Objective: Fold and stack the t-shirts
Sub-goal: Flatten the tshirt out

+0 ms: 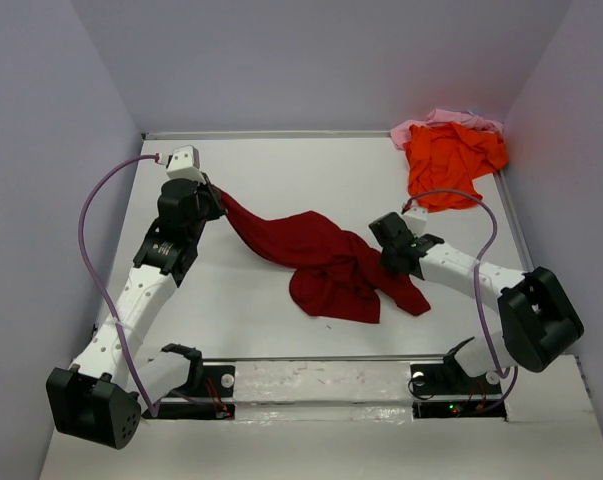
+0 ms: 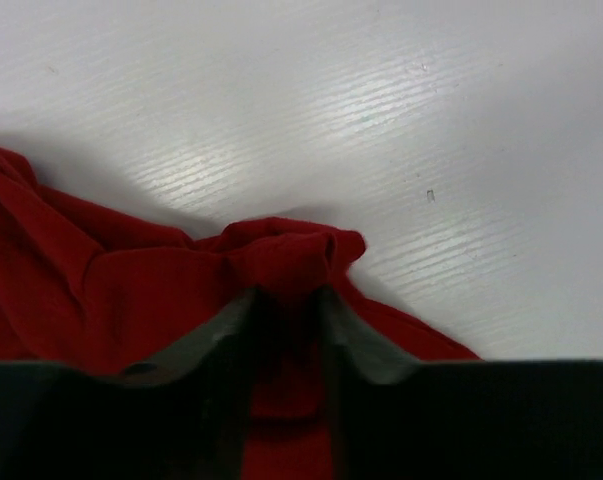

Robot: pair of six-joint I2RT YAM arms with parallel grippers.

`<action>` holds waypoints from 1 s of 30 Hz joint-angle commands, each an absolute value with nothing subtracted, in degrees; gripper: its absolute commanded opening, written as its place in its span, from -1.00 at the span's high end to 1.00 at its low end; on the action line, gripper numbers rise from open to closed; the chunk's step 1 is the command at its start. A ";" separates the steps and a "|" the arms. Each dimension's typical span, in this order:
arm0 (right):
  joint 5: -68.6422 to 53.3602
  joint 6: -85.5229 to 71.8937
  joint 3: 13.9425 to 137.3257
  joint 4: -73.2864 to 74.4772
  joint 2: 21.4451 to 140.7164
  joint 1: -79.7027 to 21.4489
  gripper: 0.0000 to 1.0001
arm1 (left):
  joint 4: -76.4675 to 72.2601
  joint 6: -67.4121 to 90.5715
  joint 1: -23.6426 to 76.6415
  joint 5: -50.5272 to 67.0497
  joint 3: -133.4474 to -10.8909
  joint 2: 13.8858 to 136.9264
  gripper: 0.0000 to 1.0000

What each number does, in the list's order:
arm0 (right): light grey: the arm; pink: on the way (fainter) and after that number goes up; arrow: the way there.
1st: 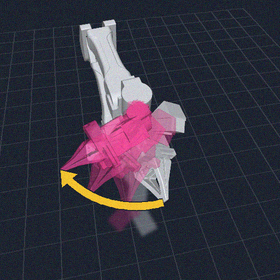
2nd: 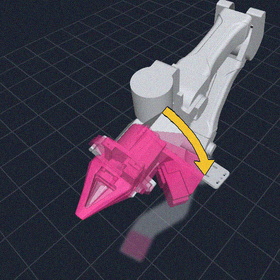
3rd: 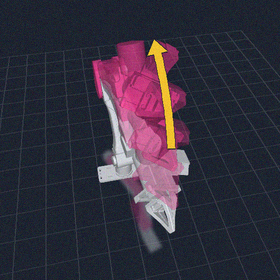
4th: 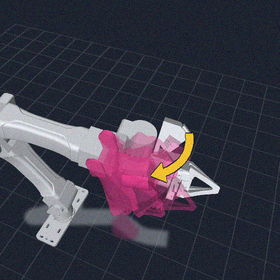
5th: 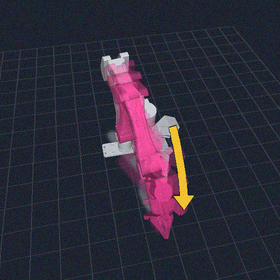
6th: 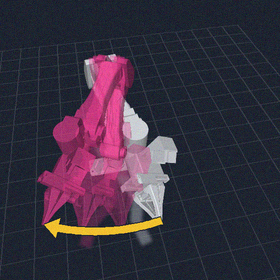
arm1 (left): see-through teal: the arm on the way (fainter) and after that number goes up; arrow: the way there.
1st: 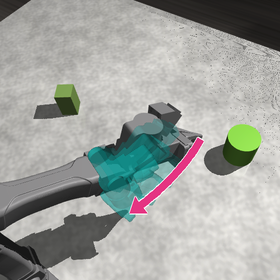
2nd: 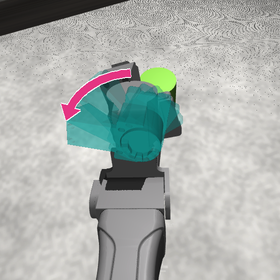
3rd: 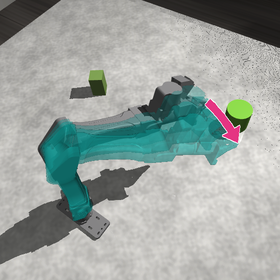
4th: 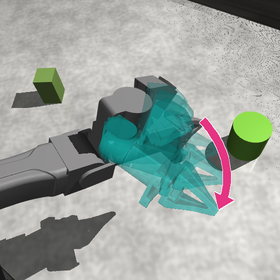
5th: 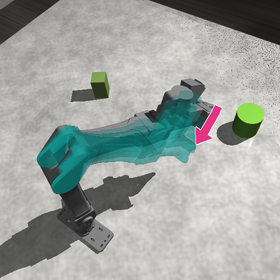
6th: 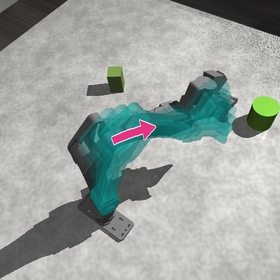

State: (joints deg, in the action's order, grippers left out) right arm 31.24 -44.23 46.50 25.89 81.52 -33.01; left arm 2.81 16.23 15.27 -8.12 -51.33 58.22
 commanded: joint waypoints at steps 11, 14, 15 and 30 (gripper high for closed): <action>35.50 -42.45 51.85 23.03 87.62 -32.78 -0.24 | 0.44 16.08 15.20 -7.38 -50.63 57.74 1.00; 36.30 -44.82 52.38 24.52 88.68 -31.56 -0.23 | 0.44 16.08 15.29 -7.56 -50.63 57.66 1.00; 36.82 -45.78 52.73 25.22 89.12 -30.94 -0.23 | 0.44 16.00 15.38 -7.65 -50.63 57.74 1.00; 40.35 -47.37 54.31 28.39 88.67 -29.88 -0.19 | 0.35 15.82 15.38 -7.82 -50.63 57.48 1.00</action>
